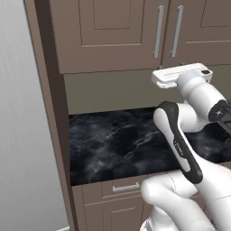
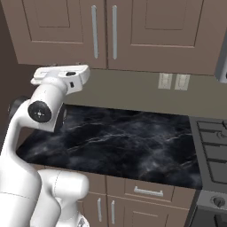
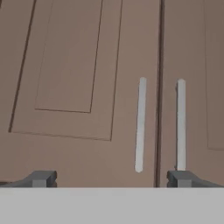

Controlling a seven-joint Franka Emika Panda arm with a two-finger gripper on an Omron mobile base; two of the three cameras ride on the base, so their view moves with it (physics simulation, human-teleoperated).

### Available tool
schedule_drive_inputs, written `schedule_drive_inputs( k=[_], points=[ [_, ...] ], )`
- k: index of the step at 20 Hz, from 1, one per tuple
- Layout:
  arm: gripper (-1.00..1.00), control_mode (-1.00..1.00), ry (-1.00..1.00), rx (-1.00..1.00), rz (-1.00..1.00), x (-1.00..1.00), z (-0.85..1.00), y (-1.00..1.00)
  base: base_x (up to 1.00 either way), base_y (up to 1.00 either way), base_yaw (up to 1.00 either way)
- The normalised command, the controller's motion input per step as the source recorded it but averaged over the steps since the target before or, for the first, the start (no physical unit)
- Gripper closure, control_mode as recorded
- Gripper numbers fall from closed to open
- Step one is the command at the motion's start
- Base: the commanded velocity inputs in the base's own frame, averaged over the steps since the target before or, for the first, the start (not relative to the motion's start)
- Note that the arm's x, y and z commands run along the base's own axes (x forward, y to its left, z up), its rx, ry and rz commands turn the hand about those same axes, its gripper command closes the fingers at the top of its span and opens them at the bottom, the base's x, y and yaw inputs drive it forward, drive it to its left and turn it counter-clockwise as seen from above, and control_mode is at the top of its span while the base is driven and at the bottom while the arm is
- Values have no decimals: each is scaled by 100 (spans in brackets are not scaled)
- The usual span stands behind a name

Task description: Open the cabinet directly in front. Then move the beer and the mug to the dining counter with the candle on it.

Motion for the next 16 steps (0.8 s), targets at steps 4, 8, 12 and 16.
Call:
schedule_drive_inputs(
  k=[4, 8, 12, 16],
  points=[
    [-100, -100, -7, 0, 0, 0, 33, -8, 0, 0, 0],
    [-100, -100, -3, 0, 0, 0, 28, -9, 0, 0, 0],
    [-100, -100, -2, 0, 0, 0, 20, -11, 0, 0, 0],
    [-100, -100, 0, 0, 0, 5, 4, -15, 0, 0, 0]
  ],
)
